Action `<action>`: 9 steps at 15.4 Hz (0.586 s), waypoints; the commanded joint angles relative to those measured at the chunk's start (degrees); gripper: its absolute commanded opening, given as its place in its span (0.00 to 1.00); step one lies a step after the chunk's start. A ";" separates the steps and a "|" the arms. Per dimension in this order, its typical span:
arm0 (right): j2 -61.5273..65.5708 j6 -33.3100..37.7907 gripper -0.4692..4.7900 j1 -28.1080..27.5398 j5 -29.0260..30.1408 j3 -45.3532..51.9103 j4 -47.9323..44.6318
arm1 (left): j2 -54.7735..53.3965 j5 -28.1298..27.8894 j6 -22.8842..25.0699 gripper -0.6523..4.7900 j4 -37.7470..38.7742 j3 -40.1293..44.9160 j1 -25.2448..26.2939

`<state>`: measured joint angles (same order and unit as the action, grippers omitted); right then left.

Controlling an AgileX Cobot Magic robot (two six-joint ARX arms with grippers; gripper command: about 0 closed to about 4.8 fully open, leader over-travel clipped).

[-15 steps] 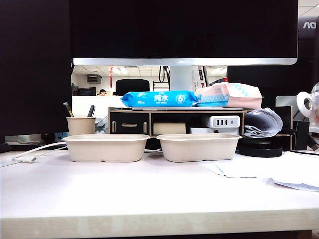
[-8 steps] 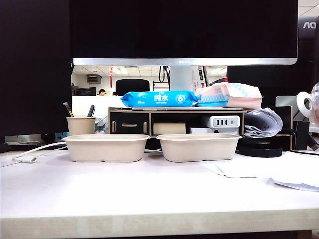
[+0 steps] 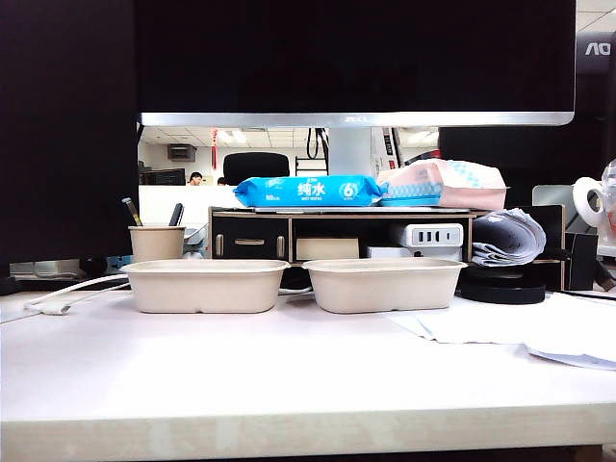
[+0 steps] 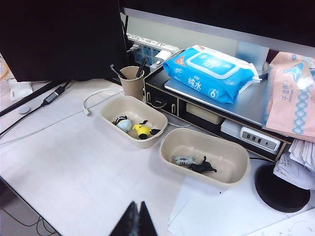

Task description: Put the dolls with similar sizes into the same paper box, while dolls with different sizes go into separate paper boxes.

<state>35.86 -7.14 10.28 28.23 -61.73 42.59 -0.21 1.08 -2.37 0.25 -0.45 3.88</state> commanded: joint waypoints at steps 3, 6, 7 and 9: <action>-0.09 0.09 0.08 0.00 0.15 -0.17 -0.57 | 0.00 0.26 0.24 0.11 -0.28 -0.09 0.02; -0.11 -0.02 0.08 0.00 0.15 -0.17 -0.87 | 0.00 0.24 0.24 0.11 -0.28 -0.09 0.02; -0.11 -0.63 0.08 -0.04 -0.72 -0.20 -1.81 | 0.00 0.26 0.24 0.11 -0.28 -0.09 0.02; -0.09 -0.59 0.08 -0.15 -1.84 -0.13 -1.90 | 0.00 0.26 0.24 0.11 -0.28 -0.09 0.02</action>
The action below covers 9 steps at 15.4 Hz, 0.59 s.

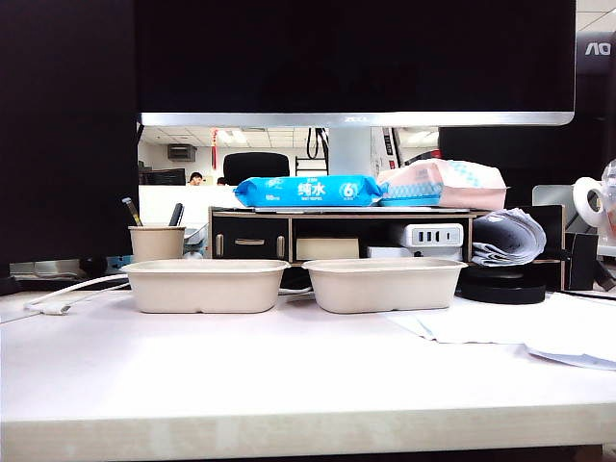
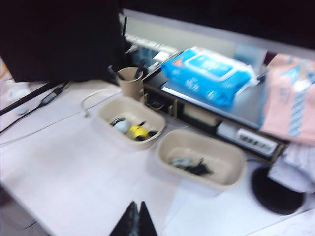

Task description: Put the dolls with similar sizes into the same paper box, while dolls with different sizes go into separate paper boxes.

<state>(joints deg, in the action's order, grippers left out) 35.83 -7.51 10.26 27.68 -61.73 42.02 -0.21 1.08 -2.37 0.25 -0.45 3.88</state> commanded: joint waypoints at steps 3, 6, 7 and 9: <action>-4.46 0.02 0.08 -0.07 -8.00 4.72 -6.91 | 0.00 0.26 0.24 0.11 -0.26 -0.09 0.02; -20.20 2.21 0.08 -4.76 -17.27 22.16 -22.32 | 0.00 0.26 0.24 0.11 -0.26 -0.09 0.02; -23.04 3.63 0.08 -6.69 -17.70 26.47 -24.55 | 0.00 0.26 0.24 0.11 -0.26 -0.09 0.02; -27.98 7.76 0.08 -9.44 -17.66 39.10 -29.38 | 0.00 0.26 0.24 0.11 -0.26 -0.09 0.02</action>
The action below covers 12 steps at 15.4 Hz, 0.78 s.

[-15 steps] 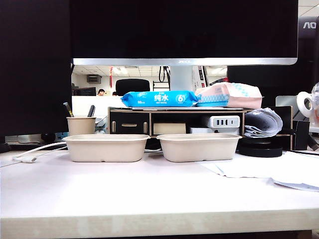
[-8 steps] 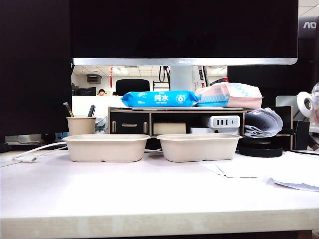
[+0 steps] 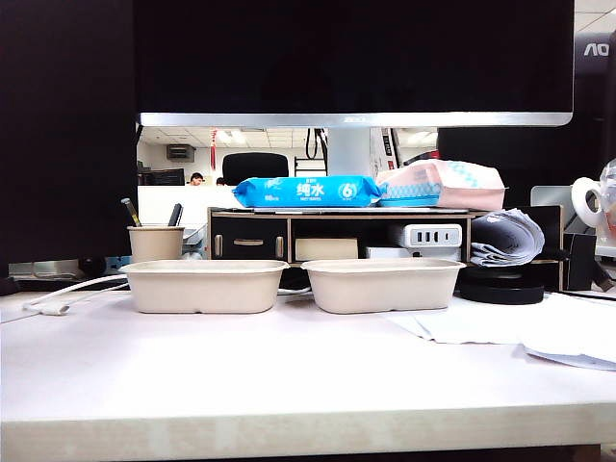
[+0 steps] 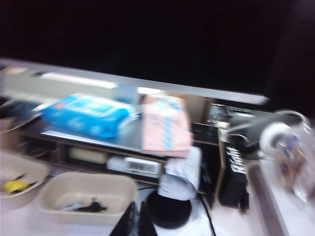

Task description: Put the dolls with similar sizes into the same paper box, while dolls with different sizes go into separate paper boxes.

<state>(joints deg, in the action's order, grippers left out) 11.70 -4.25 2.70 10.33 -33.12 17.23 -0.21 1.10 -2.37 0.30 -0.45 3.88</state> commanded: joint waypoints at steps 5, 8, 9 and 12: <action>-8.59 5.70 0.08 -2.38 -1.42 28.74 -15.30 | 0.00 0.22 0.24 0.11 -0.28 -0.09 0.00; -9.31 7.50 0.08 -2.12 -2.12 32.87 -19.63 | 0.00 0.24 0.24 0.11 -0.31 -0.09 0.02; -9.55 7.48 0.08 -2.12 -4.31 32.87 -19.63 | 0.02 0.24 0.24 0.11 -0.28 -0.09 0.02; -10.43 7.41 0.08 -2.10 -8.09 32.87 -19.58 | 0.00 0.24 0.24 0.11 -0.28 -0.09 0.02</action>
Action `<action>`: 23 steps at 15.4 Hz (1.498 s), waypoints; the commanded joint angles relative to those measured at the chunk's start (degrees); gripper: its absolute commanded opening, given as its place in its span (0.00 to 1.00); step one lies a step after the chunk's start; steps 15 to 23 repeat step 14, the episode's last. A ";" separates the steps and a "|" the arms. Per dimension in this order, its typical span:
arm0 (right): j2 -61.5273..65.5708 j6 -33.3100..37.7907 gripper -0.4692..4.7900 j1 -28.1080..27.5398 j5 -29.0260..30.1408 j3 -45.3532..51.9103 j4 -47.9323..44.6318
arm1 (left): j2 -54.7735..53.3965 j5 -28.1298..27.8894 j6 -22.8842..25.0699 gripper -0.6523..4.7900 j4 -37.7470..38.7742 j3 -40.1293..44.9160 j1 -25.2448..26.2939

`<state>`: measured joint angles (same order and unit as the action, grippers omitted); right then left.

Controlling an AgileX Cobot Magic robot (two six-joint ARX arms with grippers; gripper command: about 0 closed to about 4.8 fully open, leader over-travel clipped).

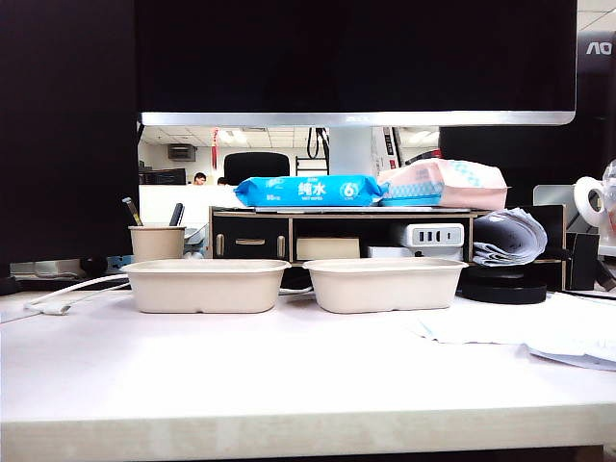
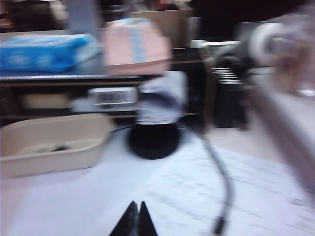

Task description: Put the dolls with similar sizes into the same paper box, while dolls with different sizes go into separate paper boxes.

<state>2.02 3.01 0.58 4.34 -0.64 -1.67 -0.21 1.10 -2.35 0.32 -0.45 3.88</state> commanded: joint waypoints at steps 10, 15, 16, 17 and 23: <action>-1.88 0.13 0.08 2.08 -1.68 0.37 -1.40 | 0.00 0.22 0.22 0.11 -0.15 -0.09 0.02; -1.88 0.13 0.08 2.03 -1.66 0.37 -1.38 | 0.00 0.24 0.22 0.11 -0.15 -0.09 0.02; -1.88 0.13 0.08 2.03 -1.66 0.37 -1.38 | 0.00 0.24 0.22 0.11 -0.15 -0.09 0.02; -1.88 0.13 0.08 2.03 -1.66 0.37 -1.38 | 0.00 0.24 0.22 0.11 -0.15 -0.09 0.02; -1.88 0.13 0.08 2.03 -1.66 0.37 -1.38 | 0.00 0.24 0.22 0.11 -0.15 -0.09 0.02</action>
